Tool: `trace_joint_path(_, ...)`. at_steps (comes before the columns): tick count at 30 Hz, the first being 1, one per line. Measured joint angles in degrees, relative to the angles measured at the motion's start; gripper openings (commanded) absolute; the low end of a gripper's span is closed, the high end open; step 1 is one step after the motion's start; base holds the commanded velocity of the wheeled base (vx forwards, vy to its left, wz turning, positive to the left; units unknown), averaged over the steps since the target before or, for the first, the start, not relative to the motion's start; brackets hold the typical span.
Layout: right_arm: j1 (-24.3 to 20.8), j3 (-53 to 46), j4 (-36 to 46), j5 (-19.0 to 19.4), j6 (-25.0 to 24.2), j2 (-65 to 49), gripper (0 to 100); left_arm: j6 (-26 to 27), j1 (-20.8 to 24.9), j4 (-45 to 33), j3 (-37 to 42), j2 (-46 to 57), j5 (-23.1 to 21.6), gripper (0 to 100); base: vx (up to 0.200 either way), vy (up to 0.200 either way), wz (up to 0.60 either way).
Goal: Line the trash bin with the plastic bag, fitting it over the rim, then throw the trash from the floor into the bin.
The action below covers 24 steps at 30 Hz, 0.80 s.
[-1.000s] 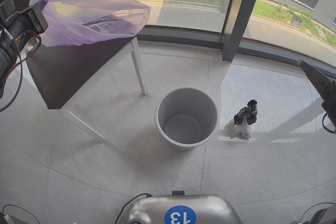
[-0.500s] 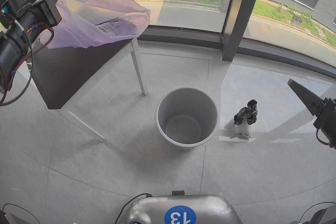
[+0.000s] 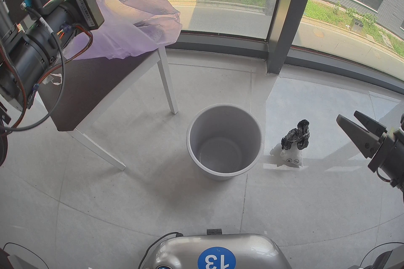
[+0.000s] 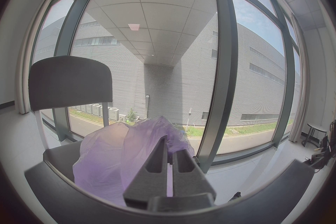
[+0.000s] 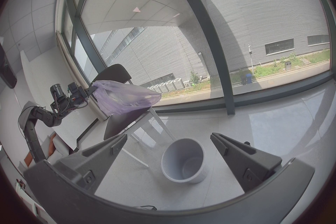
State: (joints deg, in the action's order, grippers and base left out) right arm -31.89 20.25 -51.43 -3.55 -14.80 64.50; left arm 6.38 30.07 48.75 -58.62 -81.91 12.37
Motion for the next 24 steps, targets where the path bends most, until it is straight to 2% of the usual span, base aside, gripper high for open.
trace_joint_path(8,-1.7,8.4,0.1,0.0,1.7,4.0,100,1.0,3.4,-2.7,-3.3,-1.2,-0.1,0,0.000,0.000,0.00)
trace_joint_path(13,-3.7,7.8,-0.4,-0.1,2.8,5.5,100,1.8,5.3,-6.5,-6.7,-2.2,-0.3,0,0.000,0.000,0.00)
trace_joint_path(24,-4.9,5.8,-0.8,-0.1,4.0,6.1,100,2.0,12.0,-6.4,-9.6,-3.2,-0.2,0,0.000,0.000,0.00)
